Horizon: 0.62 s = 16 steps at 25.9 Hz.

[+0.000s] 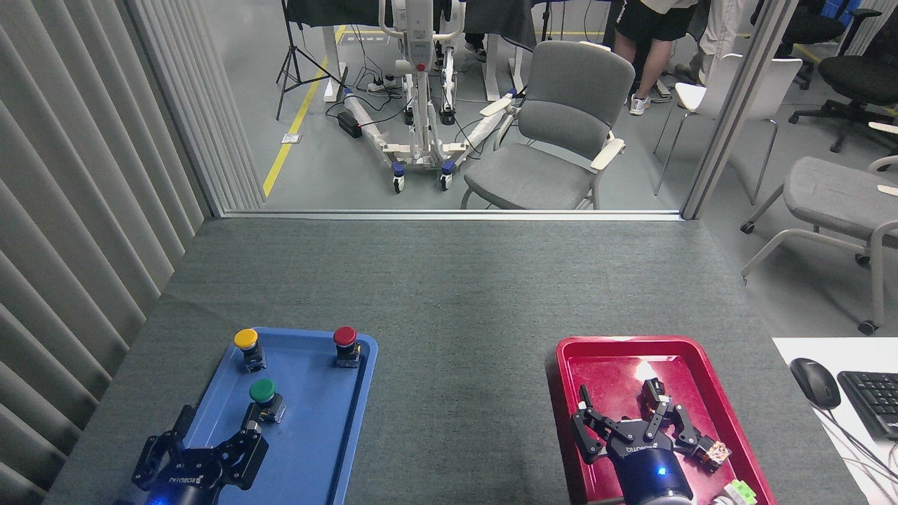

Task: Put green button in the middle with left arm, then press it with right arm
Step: 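Lower the left gripper over the green button on the blue tray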

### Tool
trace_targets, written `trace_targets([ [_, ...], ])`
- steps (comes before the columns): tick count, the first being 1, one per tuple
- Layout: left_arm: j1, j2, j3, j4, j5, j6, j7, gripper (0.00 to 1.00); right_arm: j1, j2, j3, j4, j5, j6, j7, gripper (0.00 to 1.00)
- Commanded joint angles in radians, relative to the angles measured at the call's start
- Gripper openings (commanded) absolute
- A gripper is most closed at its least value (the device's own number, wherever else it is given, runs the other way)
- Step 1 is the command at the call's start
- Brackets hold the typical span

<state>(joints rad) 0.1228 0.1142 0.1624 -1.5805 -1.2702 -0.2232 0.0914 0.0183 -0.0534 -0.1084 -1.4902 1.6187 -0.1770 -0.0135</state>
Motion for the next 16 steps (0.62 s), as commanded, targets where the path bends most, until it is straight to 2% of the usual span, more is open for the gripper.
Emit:
trace_targets([
  [1,0.000,0.007,-0.003,0.008,0.003,0.001,0.016,1.00,-0.009,0.004,-0.001,-0.001,0.000,-0.001,-0.003,0.99],
  [3,0.005,0.018,-0.012,0.004,-0.012,0.013,0.080,1.00,-0.011,0.004,0.001,-0.002,0.000,0.001,-0.005,0.99],
  [5,0.015,0.039,-0.053,-0.024,-0.009,0.070,0.114,1.00,-0.011,0.004,0.003,-0.007,-0.002,-0.004,-0.008,0.99],
  [7,0.014,0.047,-0.064,-0.030,-0.005,0.122,0.099,1.00,-0.011,0.000,0.003,-0.009,-0.003,-0.009,-0.014,0.99],
  [13,0.000,0.039,-0.058,0.002,-0.003,0.128,0.071,1.00,0.009,0.001,0.003,-0.010,-0.006,0.013,-0.075,0.99],
  [16,-0.012,0.056,-0.058,0.008,-0.005,0.119,0.082,1.00,0.008,0.004,0.004,-0.012,-0.040,0.033,-0.075,0.98],
])
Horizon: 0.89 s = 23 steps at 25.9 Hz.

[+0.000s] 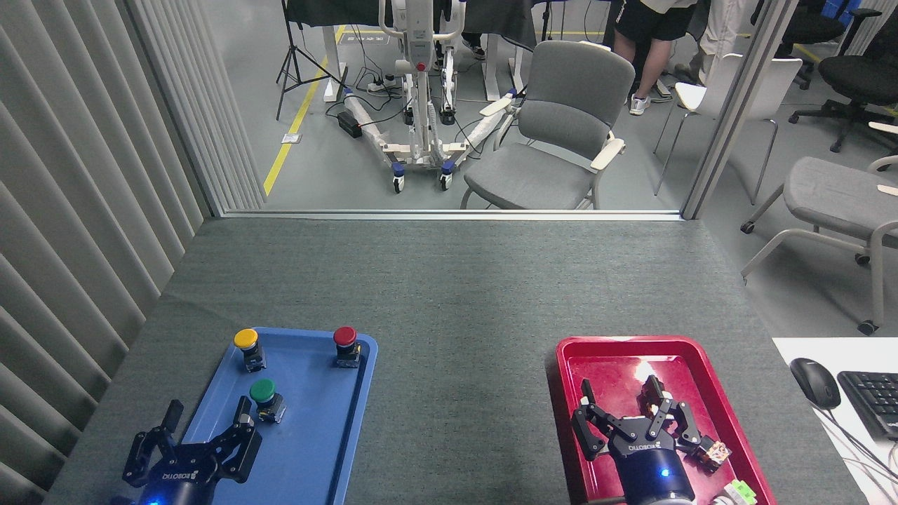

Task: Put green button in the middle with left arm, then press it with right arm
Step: 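Lower the left gripper over the green button on the blue tray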

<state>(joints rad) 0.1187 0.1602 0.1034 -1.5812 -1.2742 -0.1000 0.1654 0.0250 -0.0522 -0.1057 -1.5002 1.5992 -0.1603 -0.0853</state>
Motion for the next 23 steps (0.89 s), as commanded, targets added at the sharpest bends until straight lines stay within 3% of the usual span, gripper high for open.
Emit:
trace_targets([
  [1,-0.008,0.016,-0.001,0.007,-0.001,-0.006,0.009,1.00,0.003,0.005,0.003,-0.003,-0.021,0.018,-0.004,0.98],
  [6,-0.005,0.061,-0.004,0.024,0.001,-0.006,0.005,0.99,0.004,0.008,0.030,-0.008,-0.019,0.027,-0.014,0.97],
  [15,-0.010,0.081,-0.013,0.064,0.003,-0.012,-0.014,0.99,-0.013,-0.005,0.087,-0.012,-0.025,0.076,-0.011,1.00],
  [23,-0.117,0.093,-0.185,0.271,-0.001,-0.038,-0.053,0.99,-0.011,-0.005,0.152,-0.031,-0.021,0.119,-0.014,1.00],
])
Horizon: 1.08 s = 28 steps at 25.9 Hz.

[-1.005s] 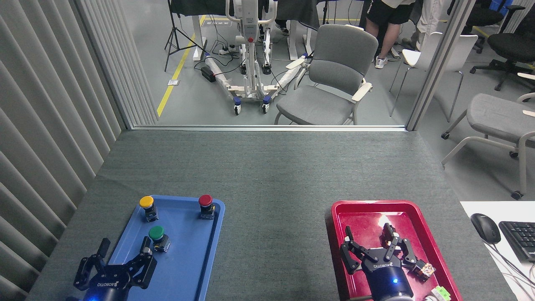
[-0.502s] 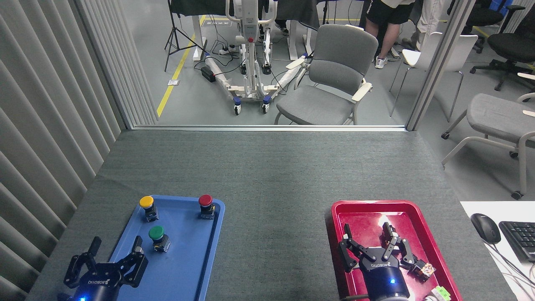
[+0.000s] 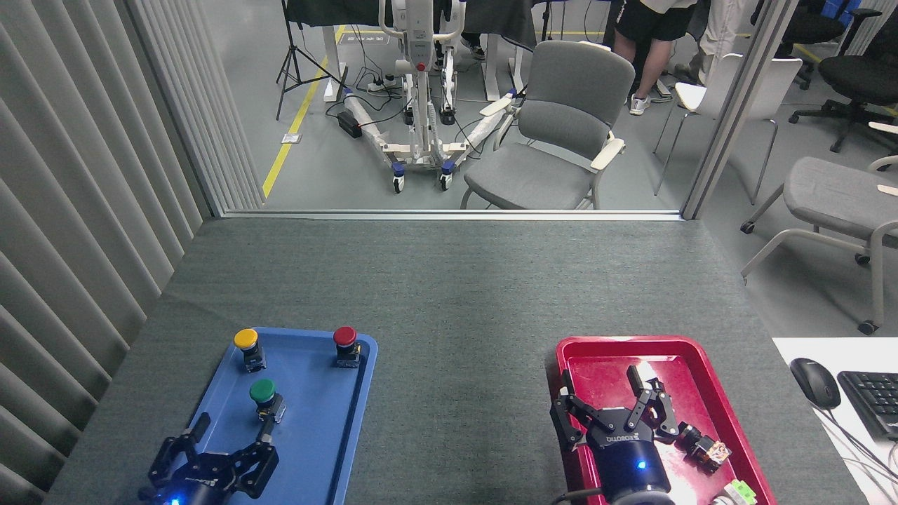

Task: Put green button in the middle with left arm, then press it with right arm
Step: 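Lower the left gripper over the green button on the blue tray, then close the left gripper on the green button and lift it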

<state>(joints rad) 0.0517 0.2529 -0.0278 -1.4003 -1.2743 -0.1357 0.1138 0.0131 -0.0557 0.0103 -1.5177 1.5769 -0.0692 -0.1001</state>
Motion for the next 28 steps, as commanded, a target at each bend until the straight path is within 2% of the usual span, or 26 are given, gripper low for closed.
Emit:
trace_targets([
  [1,-0.073,0.000,-0.066,0.127,0.001,-0.001,-0.003,0.99,0.001,-0.001,0.040,-0.015,0.000,0.032,0.000,1.00],
  [4,-0.135,0.016,-0.084,0.210,0.003,-0.004,-0.003,0.99,0.001,-0.007,0.040,-0.015,-0.006,0.023,0.007,1.00],
  [13,-0.239,0.051,-0.092,0.346,0.003,-0.087,-0.003,0.99,-0.004,-0.023,0.042,-0.015,-0.031,0.008,0.008,1.00],
  [18,-0.322,0.049,-0.107,0.527,0.003,-0.185,0.035,0.99,0.001,-0.026,0.040,-0.013,-0.035,-0.006,0.011,1.00],
  [21,-0.329,0.052,-0.116,0.527,0.003,-0.191,0.056,0.98,0.004,-0.036,0.042,-0.013,-0.035,-0.009,0.008,0.99],
  [22,-0.334,0.054,-0.116,0.527,0.003,-0.193,0.056,0.94,0.005,-0.049,0.042,-0.013,-0.035,-0.009,0.007,0.99],
  [25,-0.337,0.059,-0.116,0.537,0.004,-0.185,0.056,0.68,0.007,-0.056,0.039,-0.013,-0.037,-0.009,0.004,0.99],
  [28,-0.340,0.055,-0.130,0.538,0.006,-0.182,0.061,0.64,0.008,-0.056,0.036,-0.012,-0.035,-0.009,0.004,0.99],
])
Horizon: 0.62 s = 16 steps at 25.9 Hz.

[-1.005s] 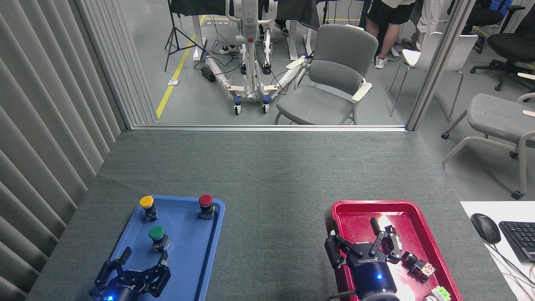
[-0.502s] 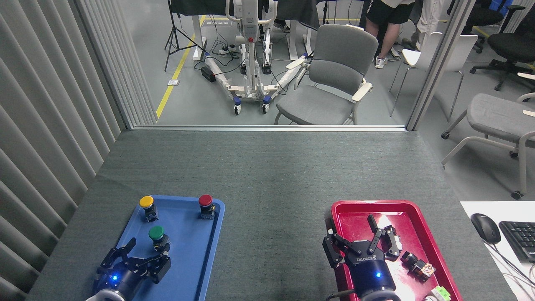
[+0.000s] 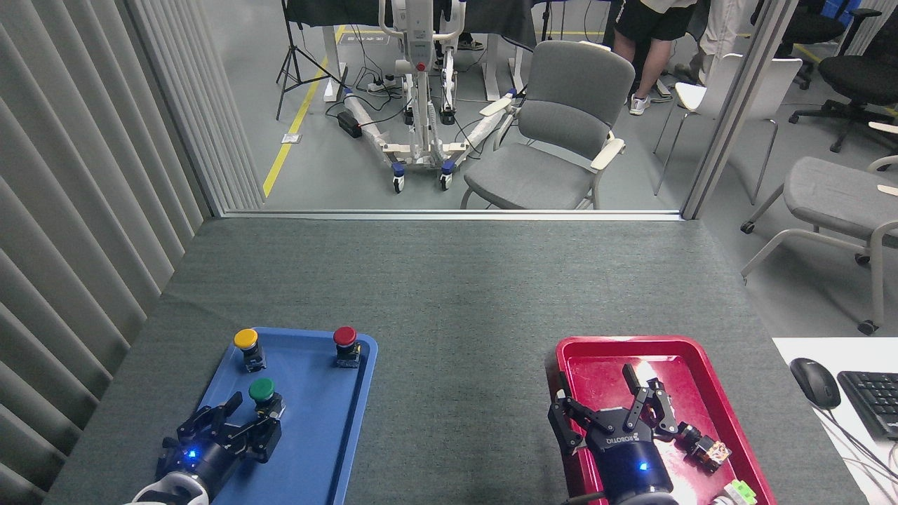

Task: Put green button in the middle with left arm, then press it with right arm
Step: 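Close the left gripper on the green button and lift it, then carry the green button with the left gripper to the table middle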

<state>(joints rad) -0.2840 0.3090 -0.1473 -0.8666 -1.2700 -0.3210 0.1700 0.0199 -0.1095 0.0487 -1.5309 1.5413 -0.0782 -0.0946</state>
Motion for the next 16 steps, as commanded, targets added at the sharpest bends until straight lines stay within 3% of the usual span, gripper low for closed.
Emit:
trace_targets([
  [1,-0.004,-0.001,-0.021,0.004,0.001,0.004,0.005,0.59,0.000,-0.002,-0.003,0.000,0.000,0.000,-0.002,0.99],
  [3,-0.004,-0.001,-0.031,0.006,0.003,0.005,0.008,0.47,0.000,0.001,-0.004,0.000,0.000,0.000,-0.005,0.99],
  [4,-0.004,-0.001,-0.031,0.004,0.003,-0.001,0.014,0.35,0.002,0.001,-0.003,0.000,0.000,0.000,-0.005,0.99],
  [6,-0.003,0.004,-0.051,0.004,0.001,-0.012,0.034,0.03,0.005,-0.002,0.000,0.000,0.002,0.003,-0.007,0.99],
  [10,0.003,0.019,-0.086,-0.015,0.001,-0.070,0.120,0.00,0.006,-0.002,-0.001,0.000,0.000,0.005,-0.007,0.99],
  [13,0.006,0.016,-0.133,-0.170,0.000,-0.170,0.180,0.00,0.008,-0.001,0.000,-0.003,0.002,0.005,-0.007,0.99],
  [16,-0.006,-0.007,-0.274,-0.269,0.001,-0.107,0.187,0.00,0.026,-0.004,0.003,-0.006,0.002,0.006,-0.008,0.99],
])
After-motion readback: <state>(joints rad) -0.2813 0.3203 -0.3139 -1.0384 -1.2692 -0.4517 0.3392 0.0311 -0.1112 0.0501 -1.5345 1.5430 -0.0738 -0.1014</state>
